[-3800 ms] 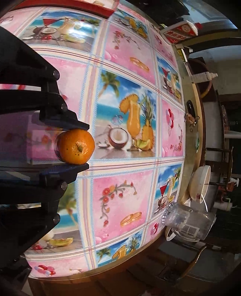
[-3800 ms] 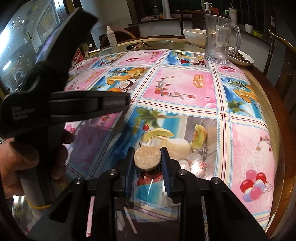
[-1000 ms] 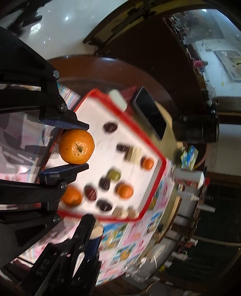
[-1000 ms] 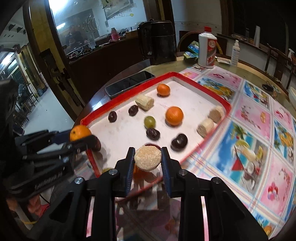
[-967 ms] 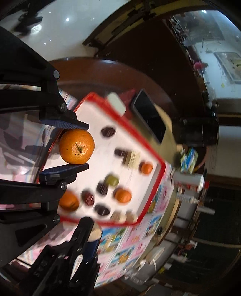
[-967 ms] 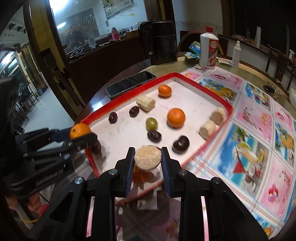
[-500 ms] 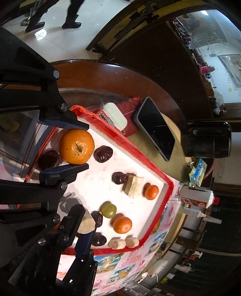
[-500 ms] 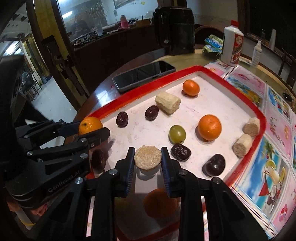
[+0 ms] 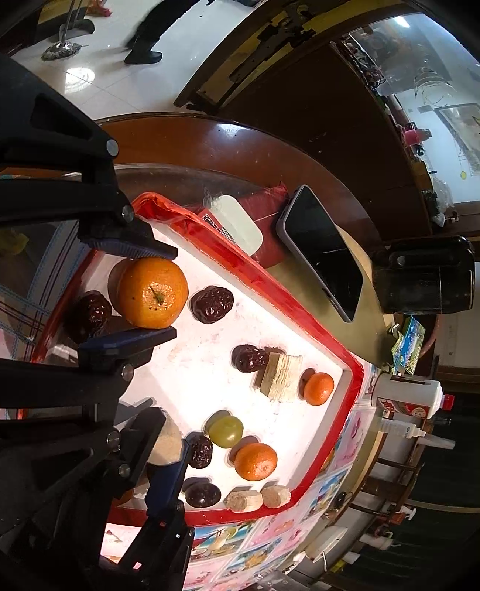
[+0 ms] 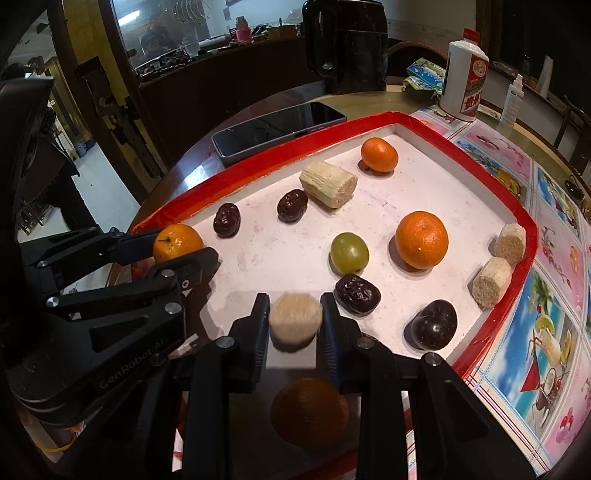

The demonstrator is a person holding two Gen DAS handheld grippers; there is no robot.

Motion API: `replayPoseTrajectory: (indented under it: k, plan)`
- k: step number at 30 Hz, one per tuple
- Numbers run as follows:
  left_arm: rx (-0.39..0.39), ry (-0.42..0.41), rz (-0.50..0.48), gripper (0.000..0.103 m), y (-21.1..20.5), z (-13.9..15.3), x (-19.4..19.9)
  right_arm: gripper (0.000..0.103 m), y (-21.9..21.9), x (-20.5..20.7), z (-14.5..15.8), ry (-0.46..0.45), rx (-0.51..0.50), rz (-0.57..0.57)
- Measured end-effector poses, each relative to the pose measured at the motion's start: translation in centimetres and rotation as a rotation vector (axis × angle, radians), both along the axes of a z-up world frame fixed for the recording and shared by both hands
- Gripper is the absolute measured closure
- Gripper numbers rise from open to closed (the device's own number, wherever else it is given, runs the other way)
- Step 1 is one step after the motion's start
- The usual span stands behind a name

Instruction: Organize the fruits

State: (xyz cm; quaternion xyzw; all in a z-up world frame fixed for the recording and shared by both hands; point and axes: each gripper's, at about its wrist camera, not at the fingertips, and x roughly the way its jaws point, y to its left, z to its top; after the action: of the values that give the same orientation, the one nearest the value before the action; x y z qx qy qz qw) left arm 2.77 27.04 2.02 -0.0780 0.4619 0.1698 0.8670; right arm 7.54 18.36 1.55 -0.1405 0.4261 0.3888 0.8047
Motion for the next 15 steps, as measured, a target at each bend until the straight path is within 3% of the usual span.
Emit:
replayPoseTrajectory:
  k: [3,7,15]
  plan:
    - [0.0,0.009,0.003,0.066,0.0,0.1,-0.1,0.072,-0.1,-0.1,0.1,0.0,-0.005,-0.01]
    - [0.05,0.002,0.015,0.049,-0.2,0.5,-0.1,0.07,-0.4,0.0,0.3,0.016,-0.005,-0.032]
    - [0.04,-0.001,0.015,0.041,-0.2,1.0,-0.3,0.058,-1.5,-0.1,0.9,0.003,-0.005,-0.079]
